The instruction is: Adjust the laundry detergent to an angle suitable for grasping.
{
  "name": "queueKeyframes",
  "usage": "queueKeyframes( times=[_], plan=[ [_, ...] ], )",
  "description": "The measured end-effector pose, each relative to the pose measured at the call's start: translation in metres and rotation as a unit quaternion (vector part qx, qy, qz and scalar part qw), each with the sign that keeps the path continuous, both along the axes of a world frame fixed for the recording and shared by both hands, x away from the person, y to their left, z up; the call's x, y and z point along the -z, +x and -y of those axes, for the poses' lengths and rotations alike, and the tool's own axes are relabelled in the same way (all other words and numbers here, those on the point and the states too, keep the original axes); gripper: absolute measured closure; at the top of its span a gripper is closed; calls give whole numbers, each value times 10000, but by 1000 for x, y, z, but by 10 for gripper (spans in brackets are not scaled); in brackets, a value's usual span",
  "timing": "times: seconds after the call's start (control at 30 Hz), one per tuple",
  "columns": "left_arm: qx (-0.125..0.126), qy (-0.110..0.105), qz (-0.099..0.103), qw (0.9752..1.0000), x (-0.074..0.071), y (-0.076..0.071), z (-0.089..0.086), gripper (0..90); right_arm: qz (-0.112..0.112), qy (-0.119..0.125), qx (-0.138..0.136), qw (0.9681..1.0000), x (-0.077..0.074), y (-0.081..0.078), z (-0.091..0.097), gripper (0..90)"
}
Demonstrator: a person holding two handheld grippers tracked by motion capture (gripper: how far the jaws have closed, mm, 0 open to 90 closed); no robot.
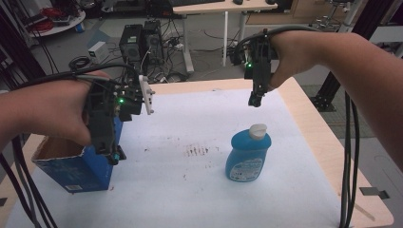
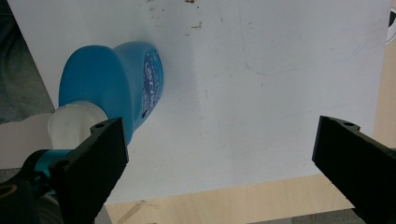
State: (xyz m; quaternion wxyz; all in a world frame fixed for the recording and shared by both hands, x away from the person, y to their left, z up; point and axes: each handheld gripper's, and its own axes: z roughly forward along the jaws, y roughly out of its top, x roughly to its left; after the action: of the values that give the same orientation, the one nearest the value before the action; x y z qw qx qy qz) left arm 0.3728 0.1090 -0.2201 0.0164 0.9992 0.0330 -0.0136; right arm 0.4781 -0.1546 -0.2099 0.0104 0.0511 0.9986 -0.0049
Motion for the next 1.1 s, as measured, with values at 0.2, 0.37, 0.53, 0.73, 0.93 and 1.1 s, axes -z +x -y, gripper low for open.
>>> queueKeyframes(
  times=[0.2, 0.37, 0.53, 0.73, 0.93, 1.1],
  plan=[
    [-21, -19, -13, 10000, 0, 2, 1, 29, 8, 41, 8, 10000, 0, 4, 3, 26],
    [0, 6, 22, 10000, 2, 4, 2, 29, 28, 24, 45, 10000, 2, 8, 6, 26],
    [34, 9, -19, 10000, 1, 3, 3, 29, 15, 45, 50, 10000, 4, 12, 8, 25],
    [-25, -35, 57, 10000, -1, 3, 2, 29, 28, 1, 190, 9998, 4, 19, 21, 26],
    [-66, -237, 153, 9996, -5, 0, 2, 29, 71, 25, 521, 9986, 4, 24, 50, 25],
    [-55, -411, 81, 9991, -5, -3, 4, 29, 106, -15, 673, 9977, 5, 23, 68, 25]
  ],
)
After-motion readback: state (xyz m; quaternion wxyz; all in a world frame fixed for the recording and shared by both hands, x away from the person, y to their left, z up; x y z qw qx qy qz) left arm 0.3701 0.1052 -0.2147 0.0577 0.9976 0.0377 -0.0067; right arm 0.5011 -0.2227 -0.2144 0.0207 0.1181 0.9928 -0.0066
